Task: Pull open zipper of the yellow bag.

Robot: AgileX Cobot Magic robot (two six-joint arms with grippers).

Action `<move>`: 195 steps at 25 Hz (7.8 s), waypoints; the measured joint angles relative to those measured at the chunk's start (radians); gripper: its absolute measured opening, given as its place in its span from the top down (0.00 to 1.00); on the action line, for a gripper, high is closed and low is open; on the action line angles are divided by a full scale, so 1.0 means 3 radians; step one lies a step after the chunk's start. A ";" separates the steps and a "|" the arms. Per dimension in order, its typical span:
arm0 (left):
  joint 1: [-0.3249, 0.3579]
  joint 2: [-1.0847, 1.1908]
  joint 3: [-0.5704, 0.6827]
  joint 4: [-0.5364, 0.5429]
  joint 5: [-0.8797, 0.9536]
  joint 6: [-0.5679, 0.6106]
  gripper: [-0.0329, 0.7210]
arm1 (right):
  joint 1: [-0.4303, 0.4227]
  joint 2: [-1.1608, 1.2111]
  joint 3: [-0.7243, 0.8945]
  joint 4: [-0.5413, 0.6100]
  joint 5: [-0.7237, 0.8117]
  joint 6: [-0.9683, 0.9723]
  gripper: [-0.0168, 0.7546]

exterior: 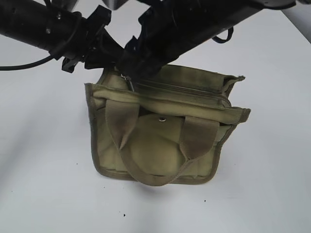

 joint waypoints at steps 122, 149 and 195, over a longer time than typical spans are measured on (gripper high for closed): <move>-0.0006 -0.5713 0.2258 0.3640 0.0911 -0.1640 0.31 | -0.1123 -0.4395 0.2706 -0.1036 0.2051 0.2319 0.22; -0.0006 -0.5714 0.2363 0.3640 0.0711 -0.1640 0.31 | -0.1452 -0.4415 0.2710 -0.1033 0.2045 0.2319 0.22; 0.0852 -0.5780 0.2365 0.3640 0.0710 -0.1640 0.35 | -0.2023 -0.5654 0.2715 -0.1022 0.2032 0.2319 0.22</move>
